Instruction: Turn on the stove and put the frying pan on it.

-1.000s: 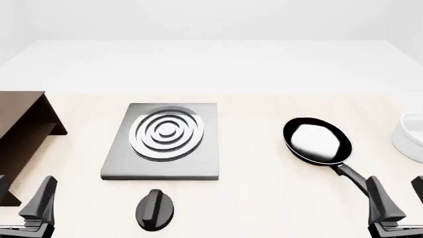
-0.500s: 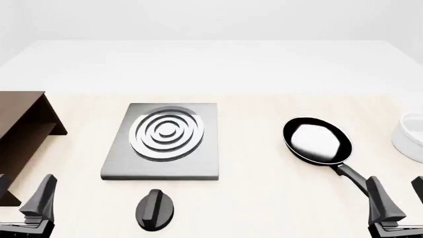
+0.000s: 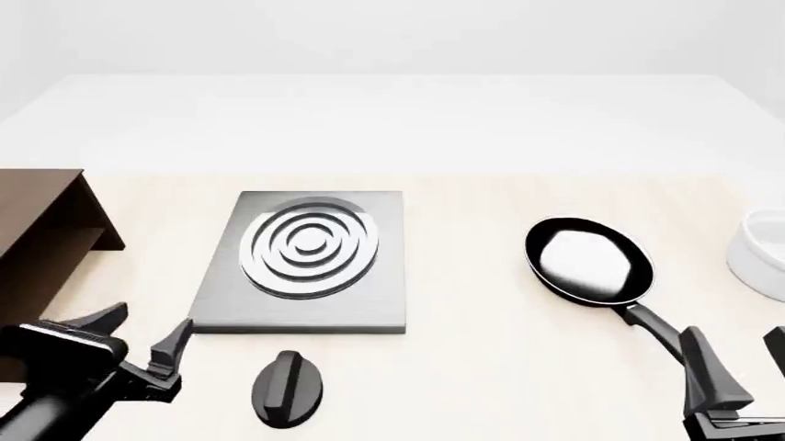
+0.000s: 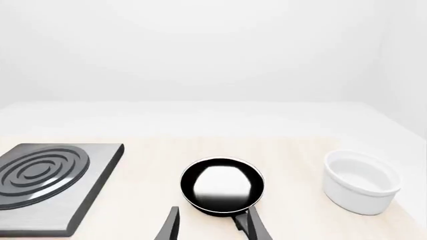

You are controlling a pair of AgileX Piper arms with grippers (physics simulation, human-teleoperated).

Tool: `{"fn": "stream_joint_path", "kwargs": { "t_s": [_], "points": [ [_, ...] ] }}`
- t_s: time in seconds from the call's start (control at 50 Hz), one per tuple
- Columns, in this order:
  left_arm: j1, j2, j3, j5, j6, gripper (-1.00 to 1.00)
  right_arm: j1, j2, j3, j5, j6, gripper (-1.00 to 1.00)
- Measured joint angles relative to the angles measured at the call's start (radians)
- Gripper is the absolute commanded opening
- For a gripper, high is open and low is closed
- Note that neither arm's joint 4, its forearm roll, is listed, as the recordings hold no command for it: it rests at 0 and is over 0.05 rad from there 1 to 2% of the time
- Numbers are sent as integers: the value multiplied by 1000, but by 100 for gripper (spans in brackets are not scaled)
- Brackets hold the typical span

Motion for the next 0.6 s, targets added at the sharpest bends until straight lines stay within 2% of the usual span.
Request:
{"fn": "stream_joint_path", "kwargs": {
  "t_s": [0.3, 0.6],
  "points": [
    [-77, 255, 11, -133, 107, 100, 0, -1, 0, 1, 0, 100],
    [-136, 417, 9, -222, 159, 100, 2, -6, 1, 4, -3, 100]
  ]
}}
